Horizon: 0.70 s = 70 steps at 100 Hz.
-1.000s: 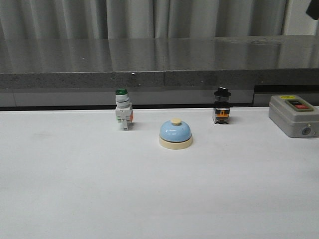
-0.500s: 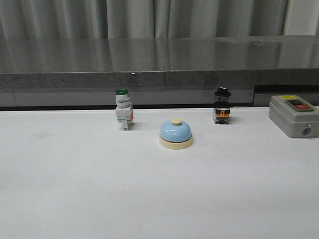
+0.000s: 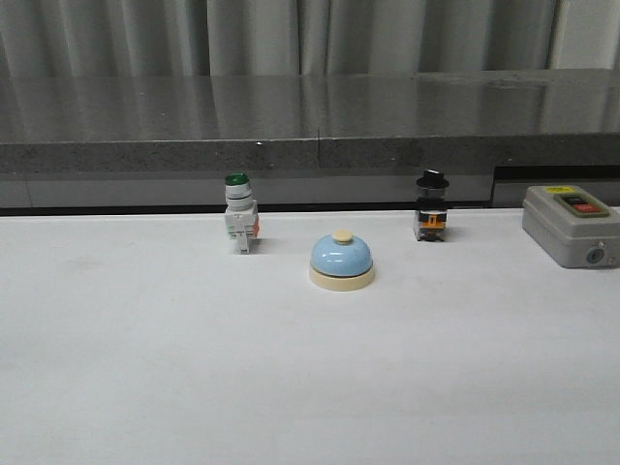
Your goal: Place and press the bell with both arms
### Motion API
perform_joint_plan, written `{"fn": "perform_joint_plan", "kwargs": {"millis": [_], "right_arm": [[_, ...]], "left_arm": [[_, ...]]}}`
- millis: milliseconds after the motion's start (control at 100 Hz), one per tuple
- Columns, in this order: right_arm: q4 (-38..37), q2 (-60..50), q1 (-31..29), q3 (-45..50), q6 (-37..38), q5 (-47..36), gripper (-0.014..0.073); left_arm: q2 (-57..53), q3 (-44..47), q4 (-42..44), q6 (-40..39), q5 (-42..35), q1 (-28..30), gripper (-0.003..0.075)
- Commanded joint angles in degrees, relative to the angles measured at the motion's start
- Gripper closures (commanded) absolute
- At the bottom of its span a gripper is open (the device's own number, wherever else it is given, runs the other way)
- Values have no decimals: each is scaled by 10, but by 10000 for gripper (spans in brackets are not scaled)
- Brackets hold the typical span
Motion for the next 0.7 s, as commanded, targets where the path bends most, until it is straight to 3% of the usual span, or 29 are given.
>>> {"fn": "perform_joint_plan", "kwargs": {"millis": [0, 410, 690], "right_arm": [[6, -41, -3, 13, 0, -63, 654], [-2, -254, -3, 133, 0, -215, 654], [-28, -326, -2, 230, 0, -345, 654]], "left_arm": [[-17, 24, -4, -5, -45, 0, 741], [-17, 24, -4, -5, -45, 0, 741], [-17, 24, -4, -5, -45, 0, 741]]}}
